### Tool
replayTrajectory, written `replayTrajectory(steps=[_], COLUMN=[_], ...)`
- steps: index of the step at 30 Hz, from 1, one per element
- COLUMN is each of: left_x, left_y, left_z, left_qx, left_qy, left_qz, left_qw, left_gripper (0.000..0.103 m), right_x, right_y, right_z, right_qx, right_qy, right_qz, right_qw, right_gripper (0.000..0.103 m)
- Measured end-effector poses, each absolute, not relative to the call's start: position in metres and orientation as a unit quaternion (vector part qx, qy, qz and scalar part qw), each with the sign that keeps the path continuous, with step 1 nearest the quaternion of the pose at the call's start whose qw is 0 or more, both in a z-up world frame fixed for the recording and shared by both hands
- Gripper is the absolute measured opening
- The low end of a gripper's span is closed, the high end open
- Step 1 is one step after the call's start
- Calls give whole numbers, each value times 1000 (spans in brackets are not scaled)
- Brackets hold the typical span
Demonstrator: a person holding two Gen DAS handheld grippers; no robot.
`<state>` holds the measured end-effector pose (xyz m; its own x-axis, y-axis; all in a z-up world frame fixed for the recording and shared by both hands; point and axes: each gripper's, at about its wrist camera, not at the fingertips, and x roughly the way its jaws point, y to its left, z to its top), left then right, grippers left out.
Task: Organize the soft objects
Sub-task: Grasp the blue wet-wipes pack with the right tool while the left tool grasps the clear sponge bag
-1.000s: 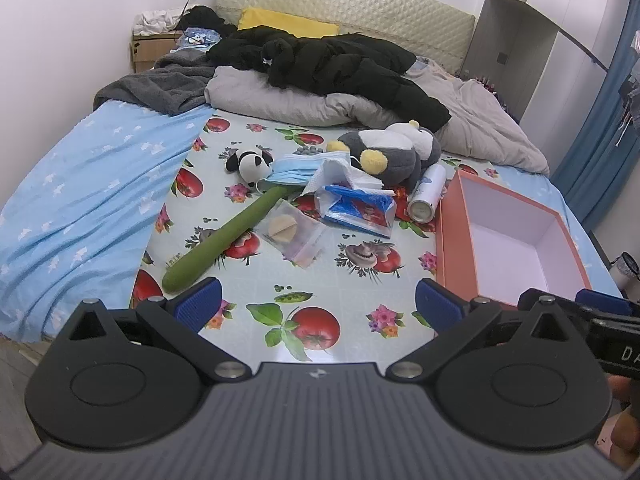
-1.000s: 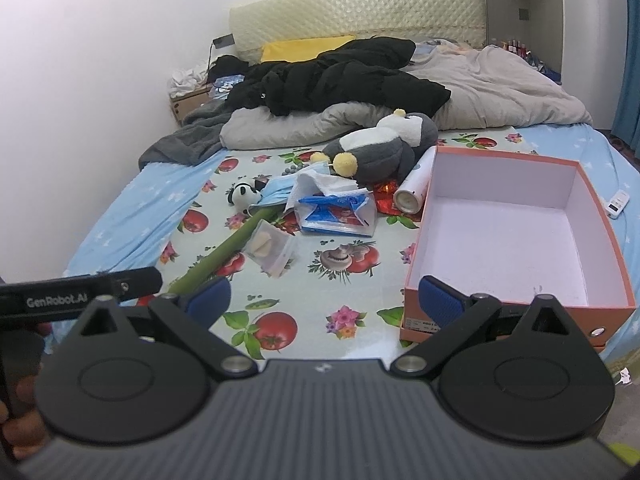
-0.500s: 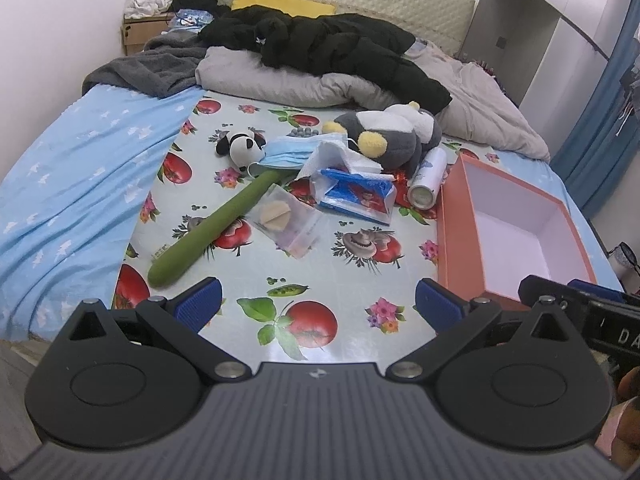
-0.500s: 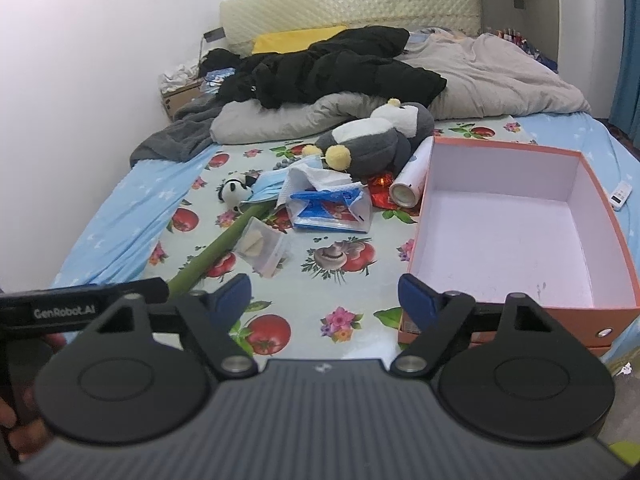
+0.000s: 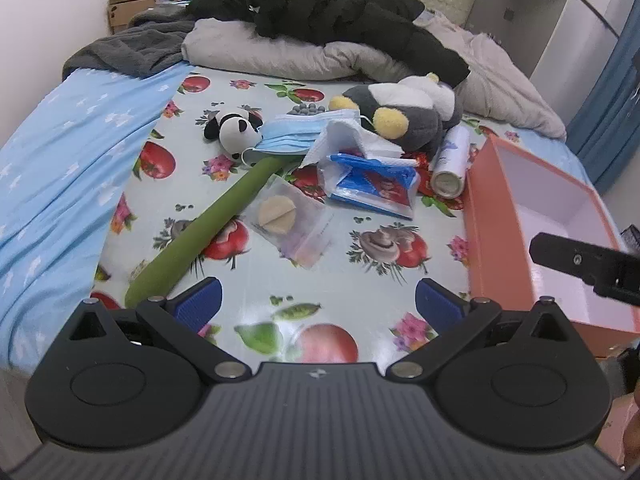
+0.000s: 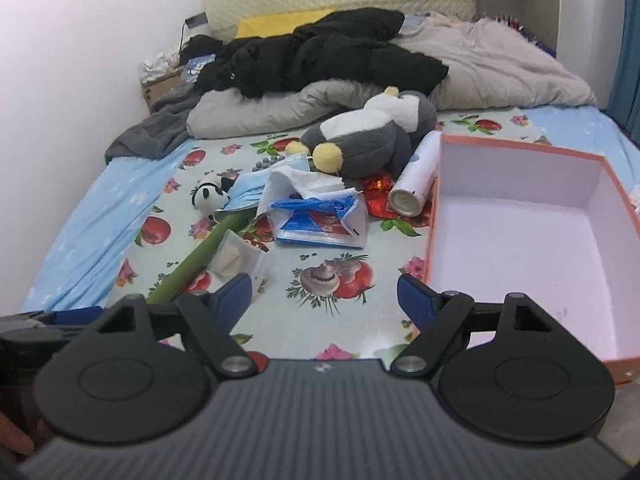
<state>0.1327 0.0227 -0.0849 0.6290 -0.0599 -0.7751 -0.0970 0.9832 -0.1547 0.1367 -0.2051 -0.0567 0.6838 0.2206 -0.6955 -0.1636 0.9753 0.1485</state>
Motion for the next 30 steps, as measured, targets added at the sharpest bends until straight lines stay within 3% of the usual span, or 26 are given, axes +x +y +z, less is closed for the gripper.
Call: replayTrajectory(steps=[14,17,30], left_x=[237,254,297], left_y=[14,10,4], left_z=[-172,-191,-246], left_qx=[-25,3,85], left_qy=[461,466,473], left_qz=[-19,-25,-51], left_qw=[887,885,875], left_gripper=[103,103,103], right_x=[253,273,334], right_y=[-183,-181,-174], right_z=[-116,-133,-187], right_qx=[40,39,31], right_qy=[436,450,478], right_qz=[109,106,87], right_qw=[893,886,874], right_gripper=[81,74,72])
